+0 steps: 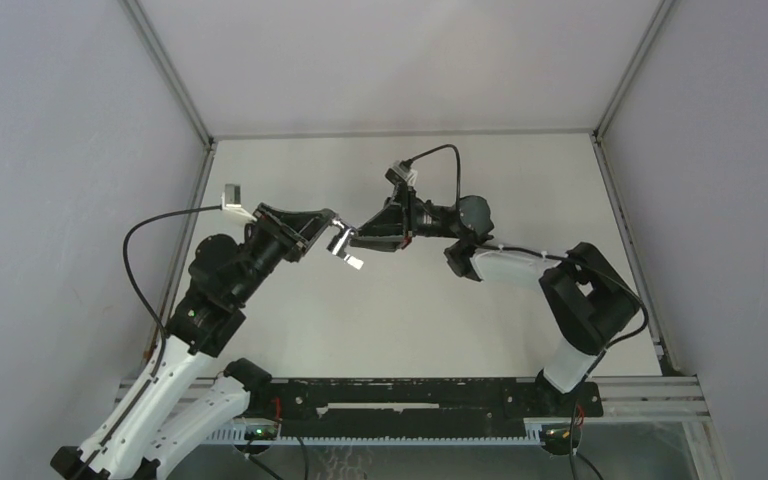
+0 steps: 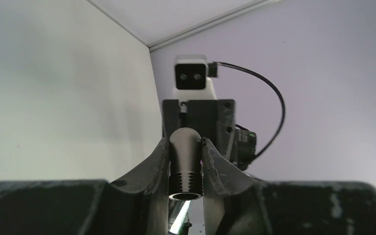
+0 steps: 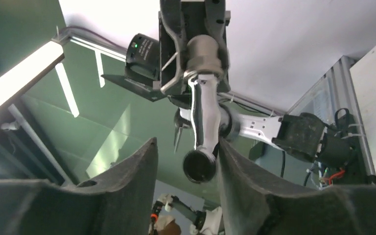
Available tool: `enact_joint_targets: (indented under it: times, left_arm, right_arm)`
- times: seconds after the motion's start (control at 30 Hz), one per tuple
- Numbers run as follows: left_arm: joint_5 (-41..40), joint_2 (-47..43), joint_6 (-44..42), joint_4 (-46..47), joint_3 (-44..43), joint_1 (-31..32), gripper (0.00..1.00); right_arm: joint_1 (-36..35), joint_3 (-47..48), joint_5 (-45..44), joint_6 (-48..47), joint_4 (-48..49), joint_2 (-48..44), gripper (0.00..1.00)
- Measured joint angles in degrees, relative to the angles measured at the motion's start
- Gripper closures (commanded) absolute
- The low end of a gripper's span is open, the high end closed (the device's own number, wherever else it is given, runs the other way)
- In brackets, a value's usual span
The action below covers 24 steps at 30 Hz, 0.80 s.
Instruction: Install the water faucets
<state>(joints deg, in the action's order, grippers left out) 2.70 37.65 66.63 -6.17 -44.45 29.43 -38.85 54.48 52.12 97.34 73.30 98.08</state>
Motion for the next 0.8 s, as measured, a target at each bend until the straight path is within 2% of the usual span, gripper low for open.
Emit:
enact_joint_targets:
  times: [0.07,0.2,0.37,0.57,0.67,0.8]
  left_arm:
    - [-0.61,-0.2,0.0,-0.48,0.0,-0.07,1.0]
    - [-1.18,-0.2,-0.04,-1.4,0.0,-0.09,1.0]
    - [-1.57,-0.22,-0.07,-1.95,0.0,-0.09,1.0]
    - [-1.7,-0.15,-0.07,-2.16,0.0,-0.09,1.0]
    - [-1.7,-0.02,-0.07,-2.14,0.0,-0.09,1.0]
    - [-1.81,0.22,-0.04,-2.14,0.0,-0.09,1.0]
  right_arm:
    - [0.35,-1.22,0.17,-2.01,-3.13,-2.6,0.31]
    - [1.49,-2.95,0.24,-10.71,-16.15,-10.56,0.23]
    - [2.6,-2.86,-3.06,-26.14,-36.96,-18.91,0.21]
    - [0.76,-0.68,-16.31,-49.77,-62.2,-27.58,0.21]
    - [-2.91,0.55,-24.5,-59.82,-67.67,-30.4,0.19]
    - [-10.51,0.87,-33.83,-72.3,-69.18,-32.26,0.18]
